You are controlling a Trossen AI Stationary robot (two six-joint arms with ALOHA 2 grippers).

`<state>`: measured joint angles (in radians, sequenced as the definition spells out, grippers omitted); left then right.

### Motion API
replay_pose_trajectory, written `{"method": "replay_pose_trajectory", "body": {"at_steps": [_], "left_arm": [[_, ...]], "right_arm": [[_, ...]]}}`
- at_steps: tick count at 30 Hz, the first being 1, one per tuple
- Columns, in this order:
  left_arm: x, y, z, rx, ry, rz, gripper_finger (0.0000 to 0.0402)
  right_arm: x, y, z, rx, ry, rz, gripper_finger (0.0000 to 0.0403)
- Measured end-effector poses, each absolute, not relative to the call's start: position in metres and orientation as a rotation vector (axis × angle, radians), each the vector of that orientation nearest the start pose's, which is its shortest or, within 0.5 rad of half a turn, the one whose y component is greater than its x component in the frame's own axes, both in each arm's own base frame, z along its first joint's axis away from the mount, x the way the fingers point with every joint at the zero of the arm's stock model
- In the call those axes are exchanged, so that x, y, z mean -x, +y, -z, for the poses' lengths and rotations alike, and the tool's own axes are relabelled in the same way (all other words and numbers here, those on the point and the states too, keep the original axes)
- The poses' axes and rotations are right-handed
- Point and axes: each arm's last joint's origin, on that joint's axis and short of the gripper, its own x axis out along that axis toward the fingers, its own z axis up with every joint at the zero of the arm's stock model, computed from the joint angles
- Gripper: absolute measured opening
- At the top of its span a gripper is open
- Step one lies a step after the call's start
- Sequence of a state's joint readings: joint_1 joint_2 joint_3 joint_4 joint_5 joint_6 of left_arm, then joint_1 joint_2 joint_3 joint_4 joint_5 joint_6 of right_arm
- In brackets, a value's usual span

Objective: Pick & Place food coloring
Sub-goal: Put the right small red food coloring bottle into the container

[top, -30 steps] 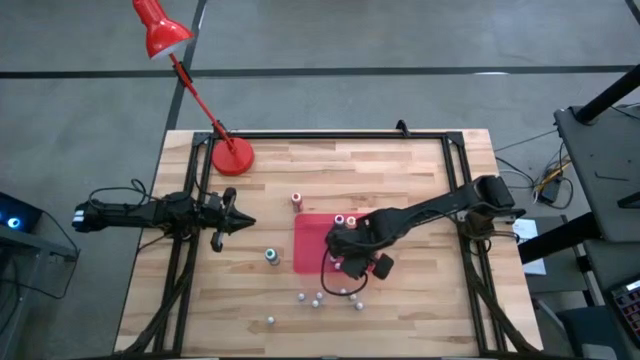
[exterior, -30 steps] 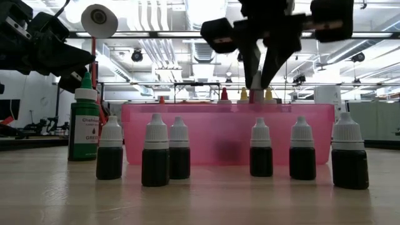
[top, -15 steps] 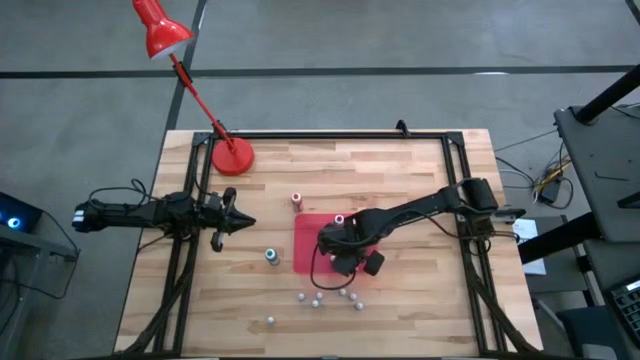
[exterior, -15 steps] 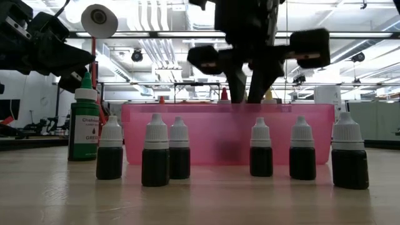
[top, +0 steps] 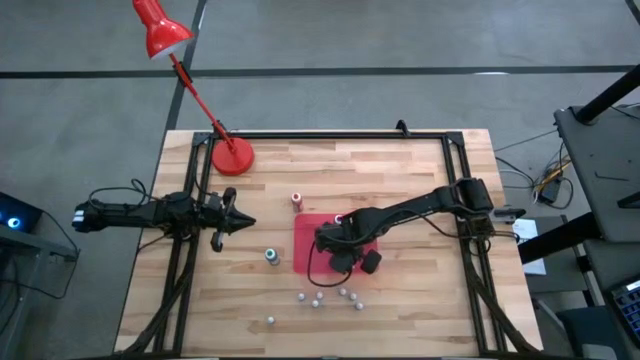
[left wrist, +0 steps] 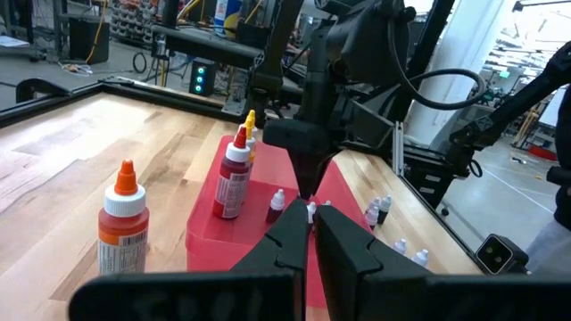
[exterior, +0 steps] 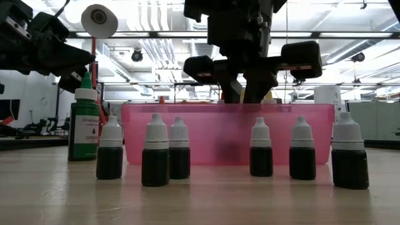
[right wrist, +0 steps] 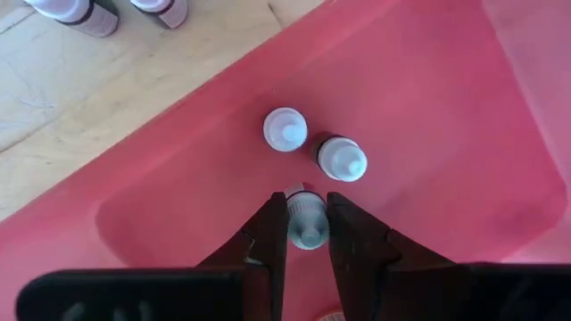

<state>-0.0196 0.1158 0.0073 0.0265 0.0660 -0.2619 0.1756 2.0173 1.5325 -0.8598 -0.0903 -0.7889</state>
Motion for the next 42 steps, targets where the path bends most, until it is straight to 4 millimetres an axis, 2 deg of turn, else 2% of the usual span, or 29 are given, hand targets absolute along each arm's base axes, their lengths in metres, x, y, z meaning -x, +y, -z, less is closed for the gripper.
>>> {"method": "replay_pose_trajectory", "body": {"at_steps": [17, 42], "left_arm": [[-0.104, -0.004, -0.159, 0.263, 0.093, 0.074, 0.0000], [-0.104, -0.004, -0.159, 0.263, 0.093, 0.074, 0.0000]], "right_arm": [[-0.392, 0.062, -0.179, 0.657, 1.201, -0.764, 0.0059], [-0.391, 0.060, -0.171, 0.635, 1.188, -0.777, 0.0059]]}}
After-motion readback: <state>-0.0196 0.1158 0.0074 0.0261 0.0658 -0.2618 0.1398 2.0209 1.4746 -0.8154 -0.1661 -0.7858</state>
